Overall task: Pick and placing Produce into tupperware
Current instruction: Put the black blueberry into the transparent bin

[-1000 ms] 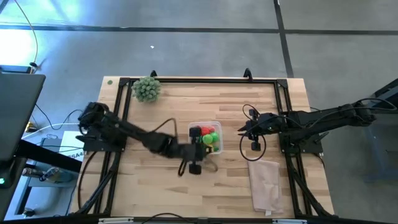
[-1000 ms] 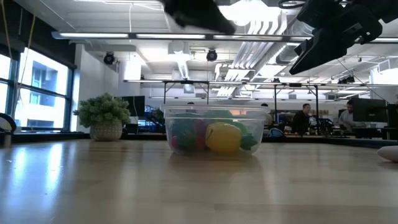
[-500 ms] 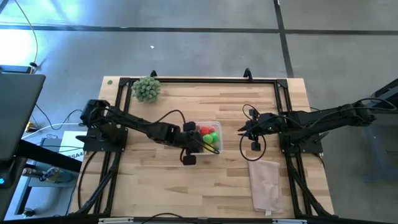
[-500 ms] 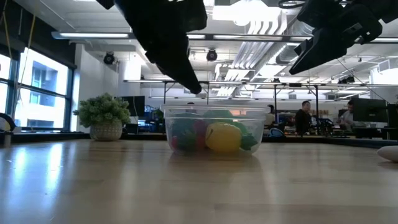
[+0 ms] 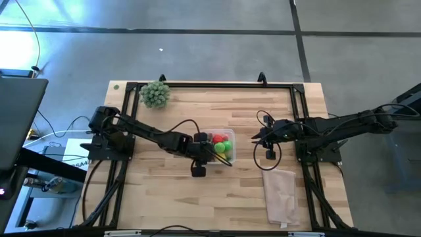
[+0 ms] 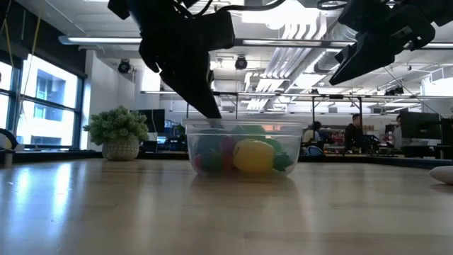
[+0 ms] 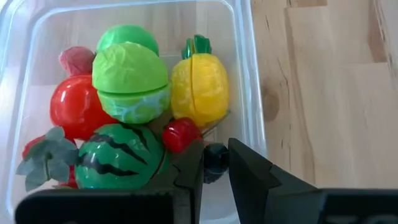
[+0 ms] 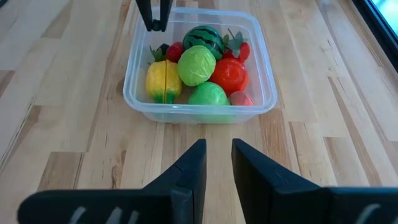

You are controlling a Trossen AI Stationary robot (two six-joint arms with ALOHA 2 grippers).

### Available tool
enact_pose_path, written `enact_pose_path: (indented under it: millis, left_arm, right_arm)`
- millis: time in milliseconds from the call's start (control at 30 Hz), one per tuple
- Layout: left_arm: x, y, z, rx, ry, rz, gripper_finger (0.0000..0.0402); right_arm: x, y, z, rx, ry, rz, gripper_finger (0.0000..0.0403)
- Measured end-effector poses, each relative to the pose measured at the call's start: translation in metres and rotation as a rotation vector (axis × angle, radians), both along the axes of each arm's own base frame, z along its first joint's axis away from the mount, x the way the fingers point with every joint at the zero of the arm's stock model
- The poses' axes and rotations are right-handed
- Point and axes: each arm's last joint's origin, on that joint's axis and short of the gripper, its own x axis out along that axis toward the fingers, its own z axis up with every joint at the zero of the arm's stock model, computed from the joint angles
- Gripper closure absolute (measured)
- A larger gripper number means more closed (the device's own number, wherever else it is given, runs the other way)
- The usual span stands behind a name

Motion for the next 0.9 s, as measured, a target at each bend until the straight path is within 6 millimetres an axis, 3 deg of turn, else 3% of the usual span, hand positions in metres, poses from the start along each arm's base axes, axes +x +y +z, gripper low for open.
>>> enact_pose_path:
  millis: [900]
  left_arm:
    - [-0.0023,0.0075,-0.0008,0.043,0.017,0.099,0.0343]
  right_arm:
    - [0.0,0.0001,0.0001,0.0,-0.001,0.0,0.0336]
